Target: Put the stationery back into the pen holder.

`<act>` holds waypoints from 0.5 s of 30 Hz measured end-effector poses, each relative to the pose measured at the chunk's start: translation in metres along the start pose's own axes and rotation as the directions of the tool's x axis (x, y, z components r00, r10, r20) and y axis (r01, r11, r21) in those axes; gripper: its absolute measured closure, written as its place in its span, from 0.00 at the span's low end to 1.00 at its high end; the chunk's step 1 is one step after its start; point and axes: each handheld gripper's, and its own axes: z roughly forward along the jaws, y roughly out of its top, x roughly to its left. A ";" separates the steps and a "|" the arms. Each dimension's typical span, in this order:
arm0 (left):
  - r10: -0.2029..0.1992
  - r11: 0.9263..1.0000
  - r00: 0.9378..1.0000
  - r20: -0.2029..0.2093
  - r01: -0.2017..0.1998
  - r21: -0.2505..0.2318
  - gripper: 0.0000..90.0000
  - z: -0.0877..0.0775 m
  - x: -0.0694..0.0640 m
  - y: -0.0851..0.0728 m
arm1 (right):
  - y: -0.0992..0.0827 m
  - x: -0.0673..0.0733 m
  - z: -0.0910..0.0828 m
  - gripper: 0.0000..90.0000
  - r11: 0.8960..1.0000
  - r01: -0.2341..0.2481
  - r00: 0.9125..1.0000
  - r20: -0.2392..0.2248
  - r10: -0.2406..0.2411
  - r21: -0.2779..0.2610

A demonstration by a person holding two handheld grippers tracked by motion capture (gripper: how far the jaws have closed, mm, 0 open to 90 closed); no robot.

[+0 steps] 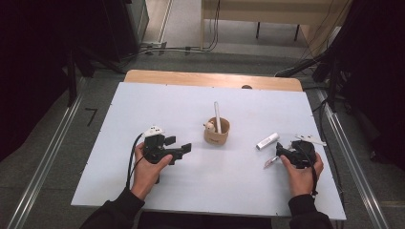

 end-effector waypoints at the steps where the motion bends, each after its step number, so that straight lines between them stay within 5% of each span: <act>1: -0.001 1.000 1.000 0.000 0.001 -0.001 0.22 0.000 0.000 0.000 | 0.000 0.001 0.001 0.25 1.000 0.003 1.000 0.005 -0.003 0.003; 15: 0.000 1.000 1.000 -0.001 0.000 -0.003 0.22 -0.001 0.000 0.000 | 0.001 0.006 0.011 0.30 0.999 0.005 0.999 0.044 -0.007 0.039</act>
